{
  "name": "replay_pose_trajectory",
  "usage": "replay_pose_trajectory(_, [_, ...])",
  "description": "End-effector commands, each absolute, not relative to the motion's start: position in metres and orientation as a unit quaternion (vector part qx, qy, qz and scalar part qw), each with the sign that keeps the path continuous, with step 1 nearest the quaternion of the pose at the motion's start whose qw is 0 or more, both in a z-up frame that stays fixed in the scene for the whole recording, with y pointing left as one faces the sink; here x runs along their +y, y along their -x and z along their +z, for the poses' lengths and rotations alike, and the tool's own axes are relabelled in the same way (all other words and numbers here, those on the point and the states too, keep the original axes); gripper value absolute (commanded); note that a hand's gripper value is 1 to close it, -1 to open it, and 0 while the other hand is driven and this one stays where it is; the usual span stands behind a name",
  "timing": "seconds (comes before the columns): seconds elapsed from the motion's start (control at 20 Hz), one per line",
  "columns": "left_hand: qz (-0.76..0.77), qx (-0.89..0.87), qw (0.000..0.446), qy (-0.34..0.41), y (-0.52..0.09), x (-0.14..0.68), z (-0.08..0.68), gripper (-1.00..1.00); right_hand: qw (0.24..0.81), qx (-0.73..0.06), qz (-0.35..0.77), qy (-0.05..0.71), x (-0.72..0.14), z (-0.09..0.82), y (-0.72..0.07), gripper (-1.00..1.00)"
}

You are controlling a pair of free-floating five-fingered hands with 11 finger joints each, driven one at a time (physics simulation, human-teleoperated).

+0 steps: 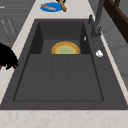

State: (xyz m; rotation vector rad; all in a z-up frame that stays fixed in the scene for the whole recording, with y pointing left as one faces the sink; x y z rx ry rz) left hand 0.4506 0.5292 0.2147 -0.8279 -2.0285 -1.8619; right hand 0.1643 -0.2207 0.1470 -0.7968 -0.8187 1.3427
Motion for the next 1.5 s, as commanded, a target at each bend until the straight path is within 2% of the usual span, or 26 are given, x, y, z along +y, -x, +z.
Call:
replay_pose_trajectory(0.0, [-0.642,-0.699,0.133,0.285,-0.437,0.558,0.218,1.00,0.636,-0.358,0.588,0.349,-0.221,0.147,-0.164,0.00])
replay_pose_trajectory(0.8, [-0.652,-0.695,0.128,0.274,-0.333,0.654,0.213,1.00,0.636,-0.358,0.588,0.349,-0.221,0.147,-0.164,0.00])
replay_pose_trajectory(1.45, [-0.662,-0.701,0.102,0.247,-0.229,0.683,0.136,1.00,0.636,-0.358,0.588,0.349,-0.221,0.147,-0.164,0.00])
